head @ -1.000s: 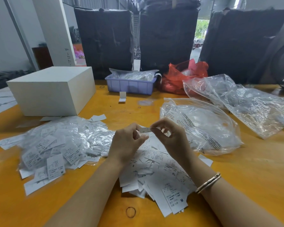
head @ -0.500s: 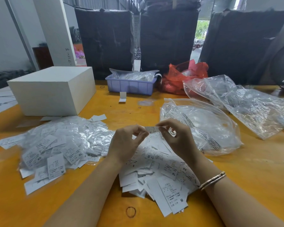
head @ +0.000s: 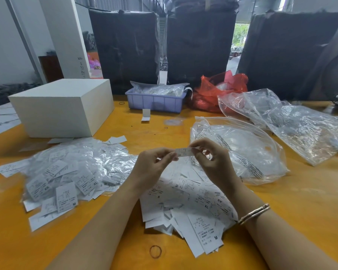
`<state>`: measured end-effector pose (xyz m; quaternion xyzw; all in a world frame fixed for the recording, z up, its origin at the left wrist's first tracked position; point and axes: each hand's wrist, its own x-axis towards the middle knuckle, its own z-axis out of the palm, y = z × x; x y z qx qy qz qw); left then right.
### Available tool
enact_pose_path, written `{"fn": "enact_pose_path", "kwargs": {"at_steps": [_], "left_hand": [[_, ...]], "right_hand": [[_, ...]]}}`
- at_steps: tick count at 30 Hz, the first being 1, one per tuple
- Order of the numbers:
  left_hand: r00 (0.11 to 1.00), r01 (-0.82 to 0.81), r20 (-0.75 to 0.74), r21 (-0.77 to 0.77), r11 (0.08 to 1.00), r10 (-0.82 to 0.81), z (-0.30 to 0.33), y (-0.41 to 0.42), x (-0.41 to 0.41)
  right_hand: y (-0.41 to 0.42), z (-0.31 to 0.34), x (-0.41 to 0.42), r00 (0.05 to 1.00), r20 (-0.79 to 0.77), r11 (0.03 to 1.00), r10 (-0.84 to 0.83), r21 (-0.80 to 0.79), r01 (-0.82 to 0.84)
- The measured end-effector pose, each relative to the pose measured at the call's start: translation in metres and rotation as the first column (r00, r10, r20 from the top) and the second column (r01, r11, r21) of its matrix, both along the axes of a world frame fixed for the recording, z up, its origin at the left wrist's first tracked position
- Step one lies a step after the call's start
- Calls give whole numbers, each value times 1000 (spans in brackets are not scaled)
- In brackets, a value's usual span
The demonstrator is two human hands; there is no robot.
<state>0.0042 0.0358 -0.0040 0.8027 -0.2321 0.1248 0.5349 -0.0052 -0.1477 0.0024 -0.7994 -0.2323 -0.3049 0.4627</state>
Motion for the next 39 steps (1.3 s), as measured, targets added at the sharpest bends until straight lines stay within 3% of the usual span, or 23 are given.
{"fn": "enact_pose_path", "kwargs": {"at_steps": [4,9,11,16,26,31,34,36,39], "left_hand": [[999,33,-18,-54,998,-34,1,0,0],[987,88,-124,-78,993,-97,-3,-1,1],[983,96,-146,-125,987,-114,-2,-2,1],[980,60,-170,-223,973,-99,-1,-2,0],[963,-21,-262,-296,955,-60,-2,-3,-2],[924,104,-313,-345,933,-219,1,-3,-2],[939,45,-302,-370,928,-166,3,-1,-2],[970,-38,-241,-309,950,-39,6,5,0],[969,-245,-28,-144,959,244,9,18,6]], "right_hand": [[-2,1,0,999,-48,1000,24,4,-24],[3,-7,3,993,-83,978,83,-183,-97],[4,-11,5,992,-107,987,73,-135,-87],[5,-8,8,962,-252,984,109,167,-68],[13,-13,4,904,-387,984,180,63,-169],[12,-10,4,922,-349,979,169,165,-117],[4,-5,6,938,-322,969,128,241,-50],[-6,0,9,966,-255,950,36,310,46],[-30,5,15,937,-37,910,-347,227,346]]}}
